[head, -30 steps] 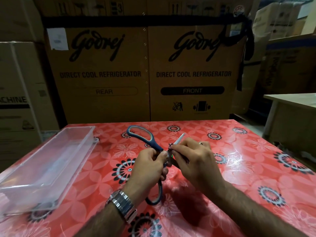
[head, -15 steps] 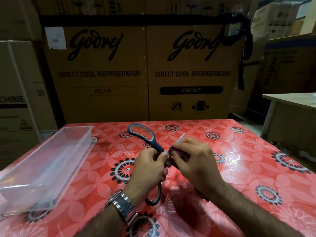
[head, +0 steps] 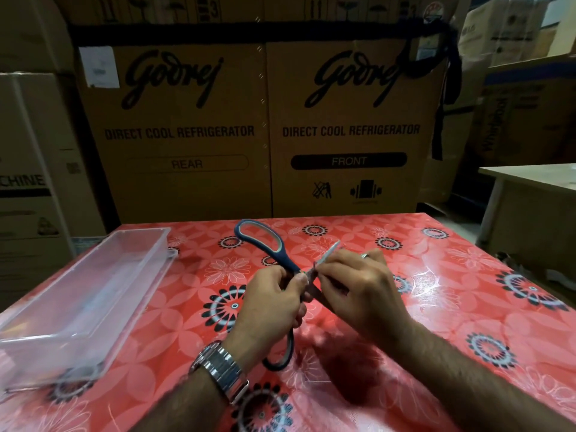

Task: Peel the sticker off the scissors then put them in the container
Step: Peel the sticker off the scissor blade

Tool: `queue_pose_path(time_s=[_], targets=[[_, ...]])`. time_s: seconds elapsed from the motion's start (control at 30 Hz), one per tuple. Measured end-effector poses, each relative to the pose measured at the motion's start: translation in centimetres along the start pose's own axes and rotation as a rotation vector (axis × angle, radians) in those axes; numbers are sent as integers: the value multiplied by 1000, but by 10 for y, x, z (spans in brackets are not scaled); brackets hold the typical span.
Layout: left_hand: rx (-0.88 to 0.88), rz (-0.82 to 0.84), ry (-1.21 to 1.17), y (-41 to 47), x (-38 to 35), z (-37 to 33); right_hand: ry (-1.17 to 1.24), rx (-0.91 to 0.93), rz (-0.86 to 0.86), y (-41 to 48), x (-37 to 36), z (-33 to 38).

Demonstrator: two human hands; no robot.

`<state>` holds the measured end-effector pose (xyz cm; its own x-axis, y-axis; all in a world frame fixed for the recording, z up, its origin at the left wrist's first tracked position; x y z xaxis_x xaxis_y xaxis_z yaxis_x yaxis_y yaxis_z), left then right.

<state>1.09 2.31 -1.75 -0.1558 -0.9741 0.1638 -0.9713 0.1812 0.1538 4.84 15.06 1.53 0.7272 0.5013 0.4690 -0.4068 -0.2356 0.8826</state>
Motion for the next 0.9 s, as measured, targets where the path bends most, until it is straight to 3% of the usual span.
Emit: queue_pose_path(time_s=[0.2, 0.33, 0.5, 0.67, 0.9], targets=[[-4, -16, 21, -3, 1, 1, 59, -136, -11, 4, 1, -6], [-8, -19, 39, -1, 2, 1, 118, -81, 71, -4, -6, 11], [23, 25, -37, -5, -4, -2, 121, -201, -52, 7, 4, -27], [12, -7, -15, -2, -1, 0, 166, -92, 46, -7, -4, 7], [-4, -17, 11, -2, 3, -1, 100, -136, -23, 2, -3, -4]])
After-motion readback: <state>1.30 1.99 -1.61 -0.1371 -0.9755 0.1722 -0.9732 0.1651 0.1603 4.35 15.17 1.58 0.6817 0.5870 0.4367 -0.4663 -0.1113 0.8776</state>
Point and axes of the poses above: each hand's wrist, its own y-axis towards the middle knuckle, its own x-axis out of the back of the hand, z = x × y, the point moved 6 cm from there along y, towards the middle knuckle, and after that the axes turned 3 degrees about y, right-handed, at the moved point
